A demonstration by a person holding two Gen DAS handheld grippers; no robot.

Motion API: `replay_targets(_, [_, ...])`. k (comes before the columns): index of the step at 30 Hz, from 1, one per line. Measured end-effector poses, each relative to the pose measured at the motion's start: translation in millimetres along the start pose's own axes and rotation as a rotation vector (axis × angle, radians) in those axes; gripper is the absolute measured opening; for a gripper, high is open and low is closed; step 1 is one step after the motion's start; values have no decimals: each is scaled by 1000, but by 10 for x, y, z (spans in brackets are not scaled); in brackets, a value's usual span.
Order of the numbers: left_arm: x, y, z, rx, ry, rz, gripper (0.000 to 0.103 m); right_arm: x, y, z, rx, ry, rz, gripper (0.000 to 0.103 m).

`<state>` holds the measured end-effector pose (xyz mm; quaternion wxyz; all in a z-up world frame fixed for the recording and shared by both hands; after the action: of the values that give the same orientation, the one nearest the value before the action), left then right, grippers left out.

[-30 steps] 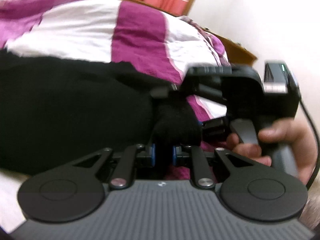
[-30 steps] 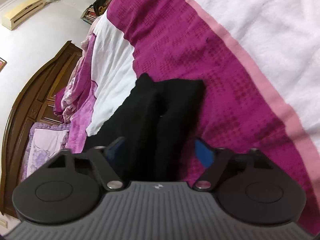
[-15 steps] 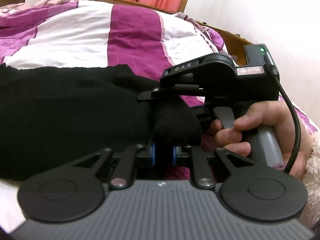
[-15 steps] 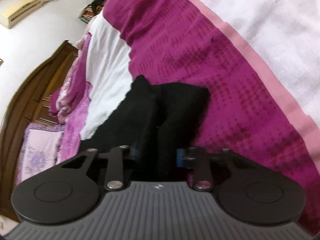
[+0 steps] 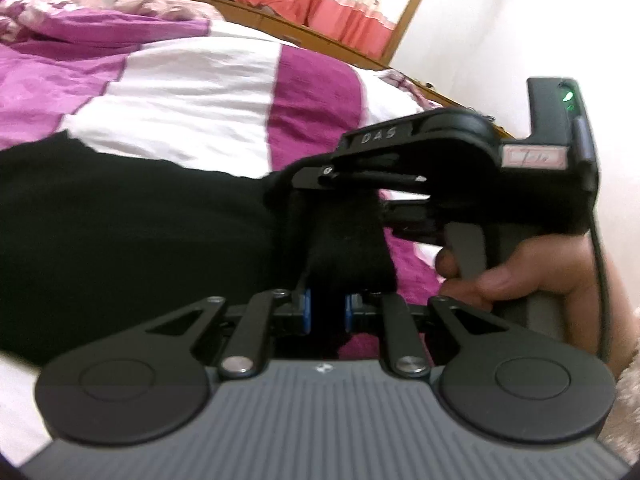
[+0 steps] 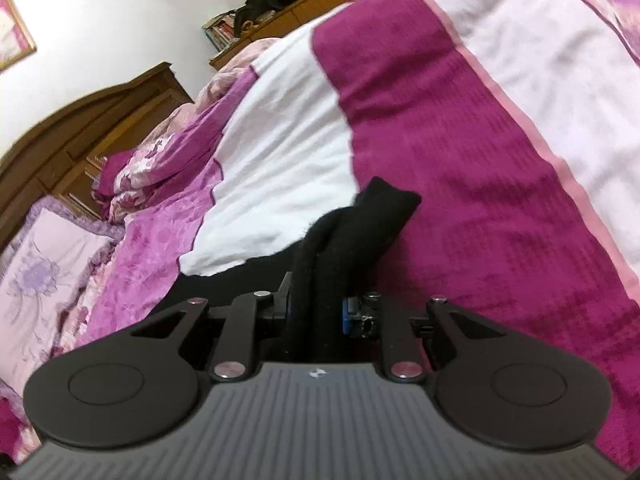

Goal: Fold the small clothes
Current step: 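Grasp the folded cardigan end with the right tool while the left tool grasps beside it, then lift the cardigan end with both tools and fold it over the bundle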

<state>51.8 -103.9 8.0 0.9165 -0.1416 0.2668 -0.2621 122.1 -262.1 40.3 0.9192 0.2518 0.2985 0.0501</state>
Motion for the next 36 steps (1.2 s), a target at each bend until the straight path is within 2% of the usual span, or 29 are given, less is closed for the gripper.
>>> replay_targets(6, [-292,316,208,-91,-9,38,17,0,537,-36,-75,22,-23,22])
replay_targets(11, [-570,564,297,-96,-39,172,17,11,943,-125,-112,34,-20,22])
replay_targets(16, [-724,843,372,-152,-50,261,17,98,1379,-264,-171,46,-41,22])
replay_targets(23, [-808,1146,394,-230,-59,203,17,218,1731,-360,-258,25,-112,22])
replay_targets(26, [-796,1214,392,-232,-63,196,17,319,1846,-386,-312,15,-152,22])
replay_targets(31, [-842,1434,376,-232,-82,225,17,505,2069,-470,-377,39,-179,22])
replay_targets(36, [-895,1756,343,-316,-89,273,17,725,2366,-650,-451,65,-193,22])
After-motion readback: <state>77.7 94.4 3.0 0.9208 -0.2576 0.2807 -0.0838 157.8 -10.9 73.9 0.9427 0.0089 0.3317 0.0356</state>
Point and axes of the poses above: each gripper's, at about its wrist camera, not at the fingertips, and x roughly the way its jaws point, y to its left, z to its top, the point moved 6 cm from there along x, roughly the way its jaws point, and after that the axes turned 2 degrees about -y, right-handed, at the moved point
